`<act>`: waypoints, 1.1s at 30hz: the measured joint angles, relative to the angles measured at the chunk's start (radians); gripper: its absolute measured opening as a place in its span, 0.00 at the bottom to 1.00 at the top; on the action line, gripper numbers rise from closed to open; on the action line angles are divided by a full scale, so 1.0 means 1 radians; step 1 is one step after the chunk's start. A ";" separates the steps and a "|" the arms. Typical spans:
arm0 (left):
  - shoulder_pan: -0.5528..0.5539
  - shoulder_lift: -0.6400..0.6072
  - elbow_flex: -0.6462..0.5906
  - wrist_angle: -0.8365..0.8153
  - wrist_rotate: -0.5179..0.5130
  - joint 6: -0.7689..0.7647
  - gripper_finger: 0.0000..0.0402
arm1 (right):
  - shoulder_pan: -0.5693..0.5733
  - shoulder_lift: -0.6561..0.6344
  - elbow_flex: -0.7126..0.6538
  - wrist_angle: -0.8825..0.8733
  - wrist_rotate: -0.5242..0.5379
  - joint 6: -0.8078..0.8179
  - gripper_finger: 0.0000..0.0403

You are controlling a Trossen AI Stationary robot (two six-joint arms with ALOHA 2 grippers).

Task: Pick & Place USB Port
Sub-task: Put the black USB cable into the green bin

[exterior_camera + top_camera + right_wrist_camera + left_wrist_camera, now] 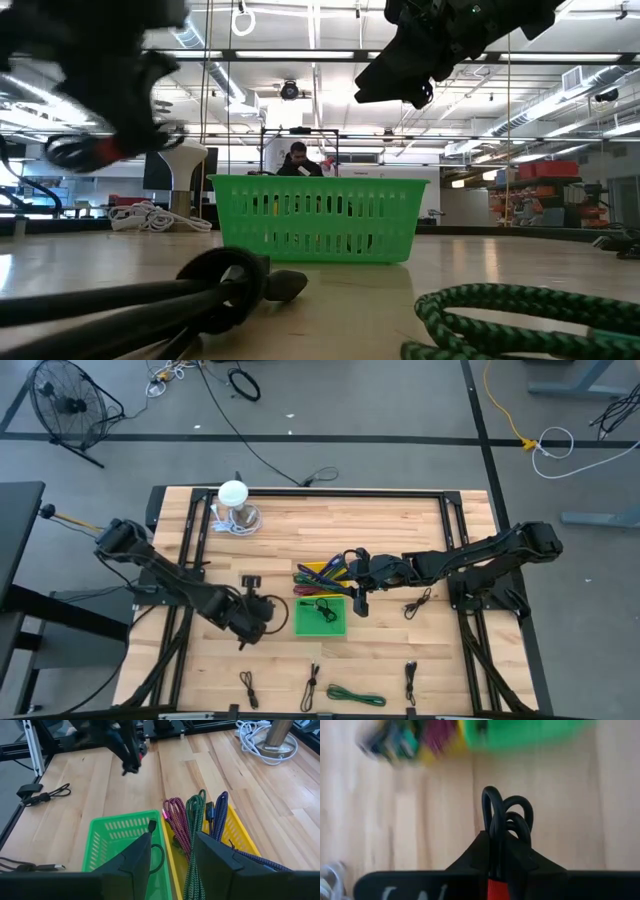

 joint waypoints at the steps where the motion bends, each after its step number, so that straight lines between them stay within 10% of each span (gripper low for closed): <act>1: 0.004 -0.001 0.025 0.008 -0.021 0.008 0.08 | 0.000 0.000 0.000 -0.001 0.000 0.000 0.37; 14: 0.026 0.003 0.101 0.568 0.011 0.296 0.08 | 0.000 0.000 0.000 -0.005 0.000 -0.012 0.37; 33: 0.129 0.269 0.102 0.956 0.029 0.191 0.08 | 0.000 0.000 0.001 -0.039 0.121 -0.041 0.37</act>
